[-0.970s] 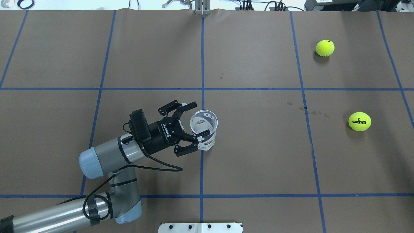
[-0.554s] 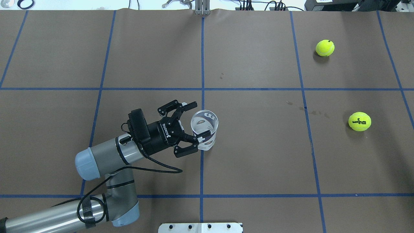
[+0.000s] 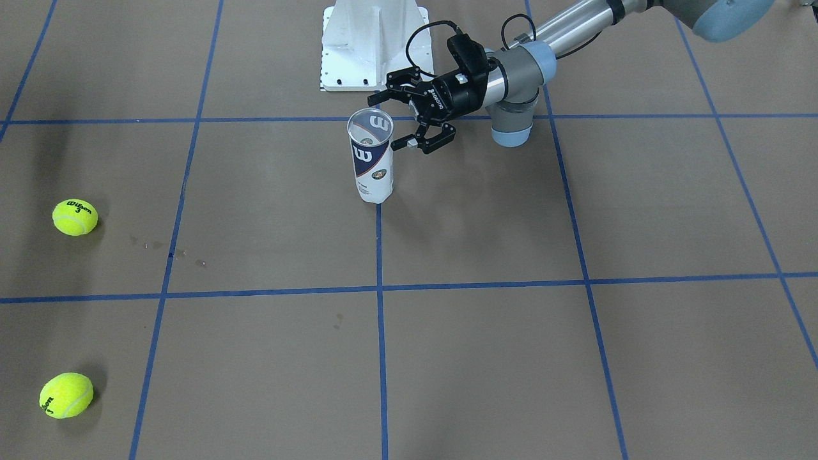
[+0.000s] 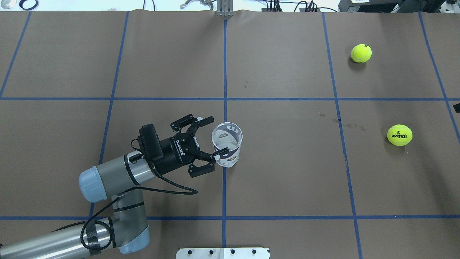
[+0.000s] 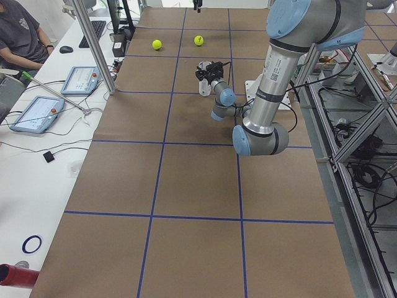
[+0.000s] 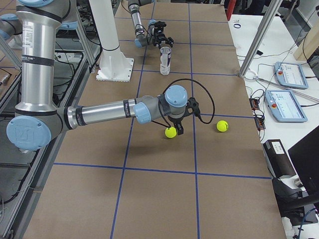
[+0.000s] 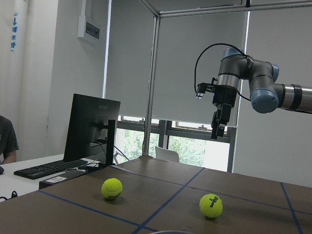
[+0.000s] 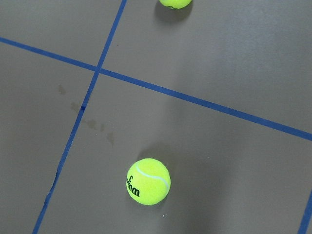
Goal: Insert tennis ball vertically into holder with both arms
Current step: 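Reach the right gripper down and grasp the nearer yellow tennis ball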
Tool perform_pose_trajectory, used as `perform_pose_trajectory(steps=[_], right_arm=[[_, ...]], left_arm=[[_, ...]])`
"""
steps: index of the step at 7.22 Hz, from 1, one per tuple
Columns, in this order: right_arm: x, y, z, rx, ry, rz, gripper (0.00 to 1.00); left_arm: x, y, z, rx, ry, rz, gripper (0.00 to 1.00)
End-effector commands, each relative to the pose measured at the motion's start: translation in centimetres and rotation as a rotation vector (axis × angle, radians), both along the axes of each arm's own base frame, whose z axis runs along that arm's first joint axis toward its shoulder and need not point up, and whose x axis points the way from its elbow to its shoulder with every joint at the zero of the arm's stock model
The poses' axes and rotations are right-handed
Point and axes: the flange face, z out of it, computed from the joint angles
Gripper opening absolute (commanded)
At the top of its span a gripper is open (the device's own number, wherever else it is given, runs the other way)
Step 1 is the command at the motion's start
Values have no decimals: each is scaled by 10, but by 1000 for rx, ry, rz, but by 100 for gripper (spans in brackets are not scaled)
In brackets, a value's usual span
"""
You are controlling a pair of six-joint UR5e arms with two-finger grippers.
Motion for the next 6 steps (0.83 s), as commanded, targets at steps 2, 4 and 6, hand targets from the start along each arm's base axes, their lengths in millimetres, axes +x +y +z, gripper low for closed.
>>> perform_pose_trajectory(steps=[2,4,6], right_arm=[[-98,8,14,-69,89,12,99],[-135,15,31,-37,191,-13,99],[-149,18,53,-47,238,-33,99]], left_arm=[[1,0,-2,1,2,0,99],[0,0,-2,-1,3,0,99],[0,0,-1,-2,1,0,99]])
